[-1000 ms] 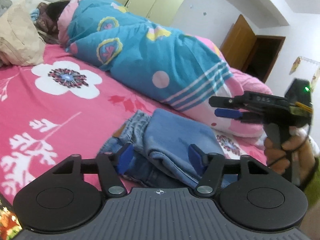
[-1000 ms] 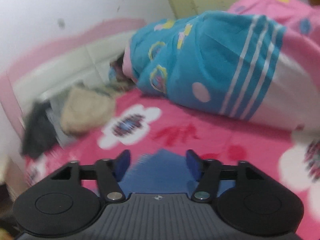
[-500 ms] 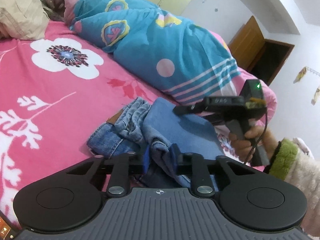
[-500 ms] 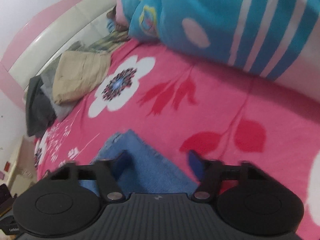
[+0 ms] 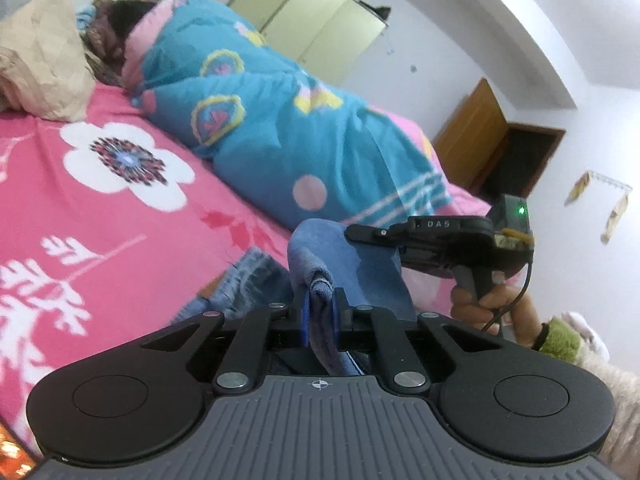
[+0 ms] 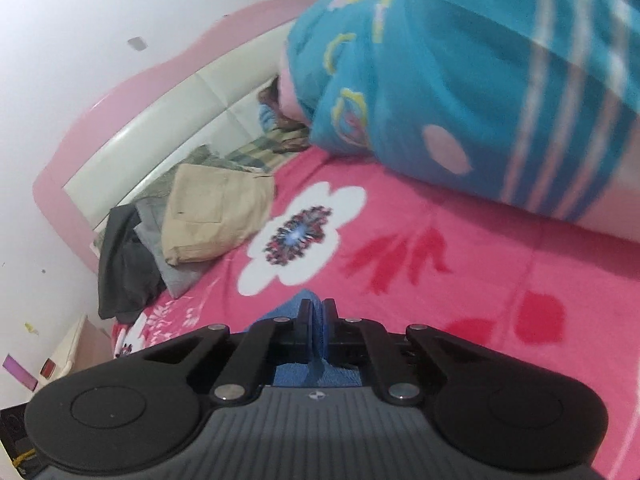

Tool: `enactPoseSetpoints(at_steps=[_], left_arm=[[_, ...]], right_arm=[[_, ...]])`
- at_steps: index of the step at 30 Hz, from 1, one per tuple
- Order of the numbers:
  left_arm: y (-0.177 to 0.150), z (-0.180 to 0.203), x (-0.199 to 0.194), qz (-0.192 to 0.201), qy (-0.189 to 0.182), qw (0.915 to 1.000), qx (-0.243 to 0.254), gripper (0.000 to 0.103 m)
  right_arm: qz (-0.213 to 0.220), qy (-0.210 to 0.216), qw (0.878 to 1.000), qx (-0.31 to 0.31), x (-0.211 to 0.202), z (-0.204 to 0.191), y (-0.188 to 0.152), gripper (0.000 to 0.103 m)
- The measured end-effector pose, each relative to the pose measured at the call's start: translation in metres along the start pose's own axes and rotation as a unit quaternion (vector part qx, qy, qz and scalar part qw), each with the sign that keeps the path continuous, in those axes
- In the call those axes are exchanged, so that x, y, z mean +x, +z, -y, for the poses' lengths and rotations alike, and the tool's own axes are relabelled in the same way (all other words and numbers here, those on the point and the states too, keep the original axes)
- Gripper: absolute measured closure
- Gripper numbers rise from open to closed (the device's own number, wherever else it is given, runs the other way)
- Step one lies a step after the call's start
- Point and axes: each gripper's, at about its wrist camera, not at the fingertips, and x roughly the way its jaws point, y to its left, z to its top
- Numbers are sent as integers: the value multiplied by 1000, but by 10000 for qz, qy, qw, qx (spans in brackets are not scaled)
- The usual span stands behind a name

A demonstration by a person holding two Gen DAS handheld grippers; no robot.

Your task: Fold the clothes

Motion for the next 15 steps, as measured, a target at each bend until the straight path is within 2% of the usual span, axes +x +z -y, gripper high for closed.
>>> enactPoseSetpoints(at_steps=[4, 7, 8, 9, 11, 15], left_arm=[[-3, -19, 0, -64, 334, 9993, -153, 95], [-10, -34, 11, -431, 602, 9968, -315, 94], [-11, -36, 13, -481, 640, 9962, -349, 93], [-12, -38, 12, -499, 657, 9959, -375, 89], [-10, -35, 9, -474, 679, 9961, -301, 86], [-7, -24, -4, -287, 888, 9956, 2, 77]], right_arm=[[-71, 21, 9998, -176, 31, -11, 0, 99], [-406, -392, 9978, -347, 64, -9, -10, 97], [-547, -543, 9965, -334, 74, -6, -14, 91], [-661, -652, 9953, -264, 80, -2, -17, 77], [-586, -809, 9950, -85, 75, 3, -16, 59], [-4, -927, 9956, 119, 18, 7, -11, 57]])
